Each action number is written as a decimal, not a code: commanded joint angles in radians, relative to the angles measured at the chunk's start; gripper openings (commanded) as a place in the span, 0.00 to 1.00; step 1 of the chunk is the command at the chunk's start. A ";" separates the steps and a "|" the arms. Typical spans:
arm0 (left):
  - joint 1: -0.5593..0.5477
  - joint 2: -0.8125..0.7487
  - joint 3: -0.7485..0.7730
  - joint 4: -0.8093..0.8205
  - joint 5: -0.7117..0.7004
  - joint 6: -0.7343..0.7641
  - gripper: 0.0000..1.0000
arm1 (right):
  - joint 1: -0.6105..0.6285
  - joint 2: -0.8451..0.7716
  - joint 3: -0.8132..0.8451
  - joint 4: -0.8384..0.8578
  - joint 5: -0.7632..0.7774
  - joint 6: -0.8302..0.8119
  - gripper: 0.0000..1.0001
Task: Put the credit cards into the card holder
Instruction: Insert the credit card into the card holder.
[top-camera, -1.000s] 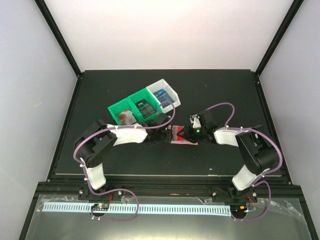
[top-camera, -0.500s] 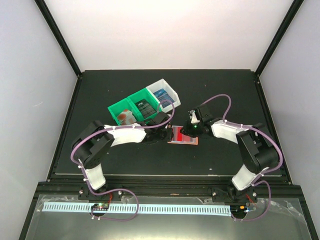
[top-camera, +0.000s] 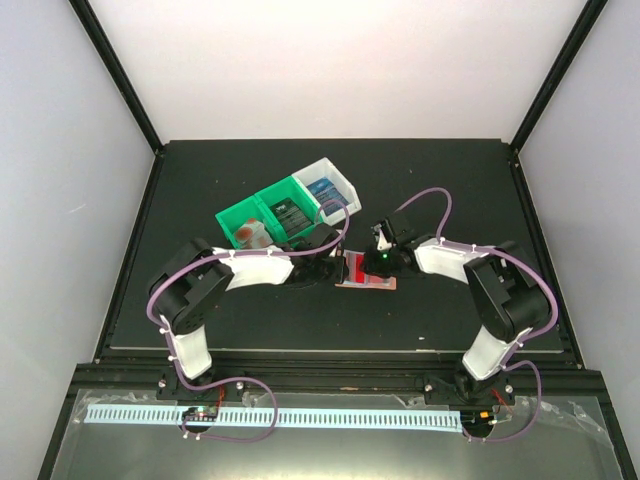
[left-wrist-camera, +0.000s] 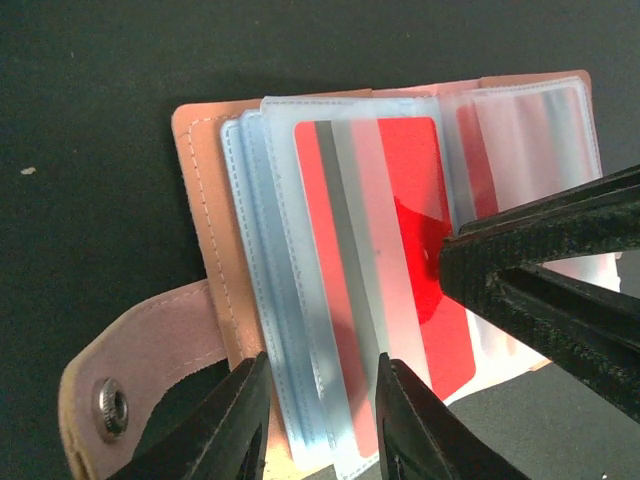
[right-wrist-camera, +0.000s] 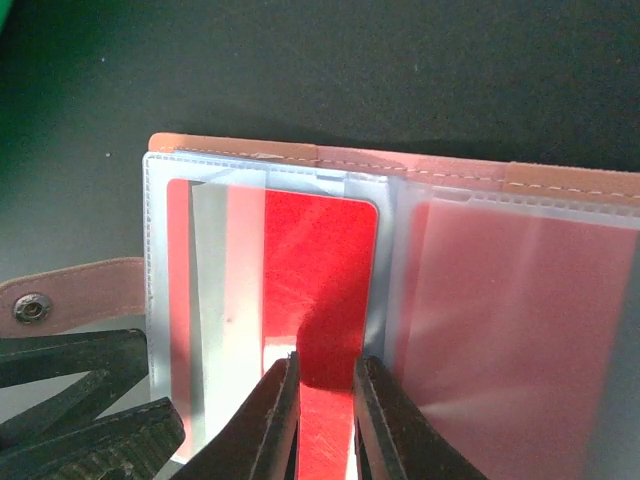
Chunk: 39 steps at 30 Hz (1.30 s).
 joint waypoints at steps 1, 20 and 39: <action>0.005 0.026 0.021 0.007 0.023 0.006 0.31 | 0.018 0.005 0.028 -0.043 0.083 -0.024 0.19; 0.005 0.043 0.022 0.022 0.067 0.031 0.28 | 0.064 0.021 0.063 -0.014 0.022 -0.040 0.12; 0.050 -0.131 0.310 -0.417 -0.145 0.575 0.68 | 0.000 -0.342 -0.025 -0.120 0.225 -0.026 0.36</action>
